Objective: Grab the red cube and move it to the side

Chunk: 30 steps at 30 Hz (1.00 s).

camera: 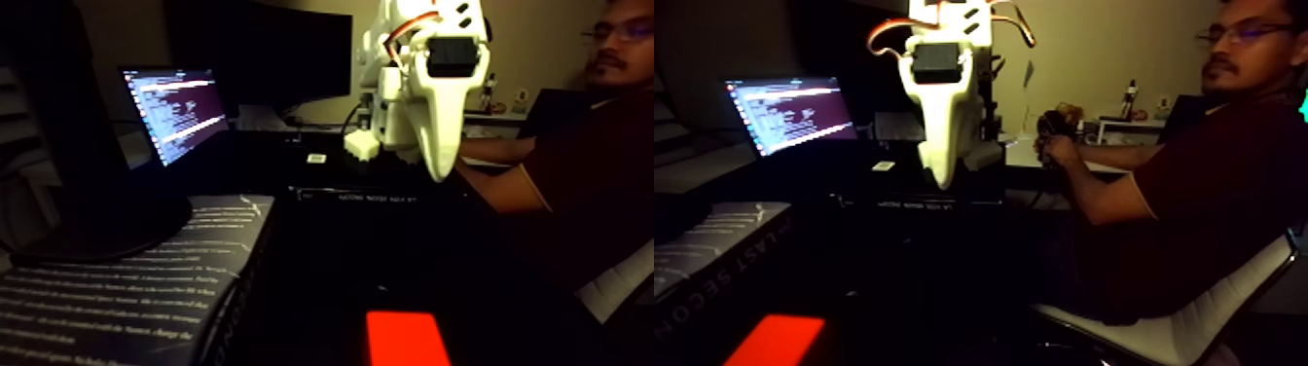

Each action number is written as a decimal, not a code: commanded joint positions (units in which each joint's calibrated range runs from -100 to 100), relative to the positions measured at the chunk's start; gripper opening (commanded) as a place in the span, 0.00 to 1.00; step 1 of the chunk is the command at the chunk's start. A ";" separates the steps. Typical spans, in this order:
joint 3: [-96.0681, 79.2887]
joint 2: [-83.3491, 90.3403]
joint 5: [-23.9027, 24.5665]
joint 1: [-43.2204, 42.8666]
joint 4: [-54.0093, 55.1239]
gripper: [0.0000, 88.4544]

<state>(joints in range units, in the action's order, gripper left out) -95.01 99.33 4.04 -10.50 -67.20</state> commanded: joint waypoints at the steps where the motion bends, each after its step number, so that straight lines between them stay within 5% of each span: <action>1: 0.27 -0.08 -0.29 0.09 0.81 0.01; 30: 0.63 -0.76 -0.29 0.26 0.98 0.01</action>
<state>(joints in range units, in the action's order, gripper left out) -95.01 99.33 4.04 -10.50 -66.87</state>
